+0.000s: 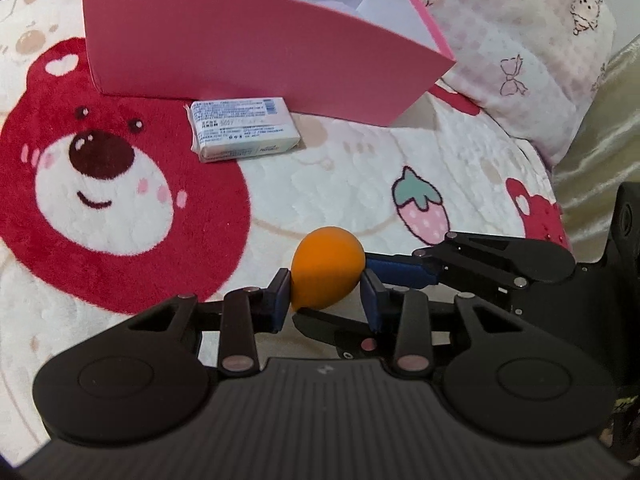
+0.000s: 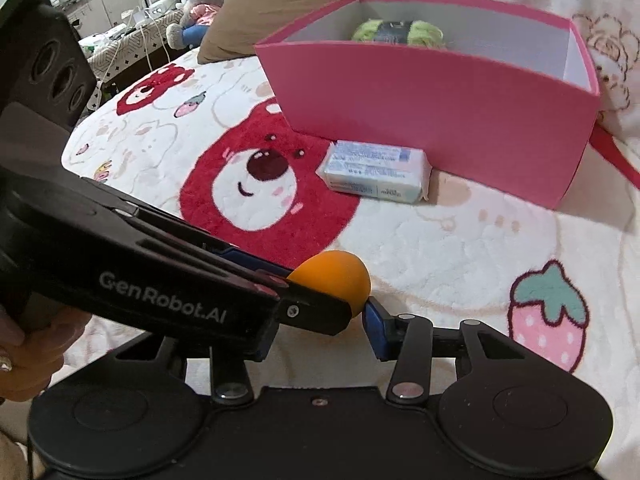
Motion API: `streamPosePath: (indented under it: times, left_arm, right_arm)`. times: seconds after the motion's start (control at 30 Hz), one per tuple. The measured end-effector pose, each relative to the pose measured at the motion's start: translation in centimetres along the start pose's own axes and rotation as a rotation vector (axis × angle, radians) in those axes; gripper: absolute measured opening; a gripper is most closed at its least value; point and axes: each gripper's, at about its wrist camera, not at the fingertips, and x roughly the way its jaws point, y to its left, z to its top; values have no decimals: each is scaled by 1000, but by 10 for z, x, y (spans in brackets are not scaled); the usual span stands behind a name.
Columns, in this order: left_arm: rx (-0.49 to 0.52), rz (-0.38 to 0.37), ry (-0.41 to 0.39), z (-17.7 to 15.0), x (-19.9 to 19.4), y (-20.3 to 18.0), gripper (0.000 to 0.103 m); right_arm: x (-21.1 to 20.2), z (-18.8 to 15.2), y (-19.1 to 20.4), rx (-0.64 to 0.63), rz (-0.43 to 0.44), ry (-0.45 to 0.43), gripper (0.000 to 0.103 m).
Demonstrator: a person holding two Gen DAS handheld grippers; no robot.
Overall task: Organize objects
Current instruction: 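Lift the orange sponge with the left tool toward the pink box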
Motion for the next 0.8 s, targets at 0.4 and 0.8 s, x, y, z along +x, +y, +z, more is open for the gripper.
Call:
streamPosePath:
  times: [0.4,0.8]
  left_arm:
    - [18,4,34,8,-26,-11,35]
    - [20,-19,40,27,-68,-26,36]
  right_arm:
    - [-25,12,15,8,3,11,53]
    - [-61,31,27,-14,11,-18,53]
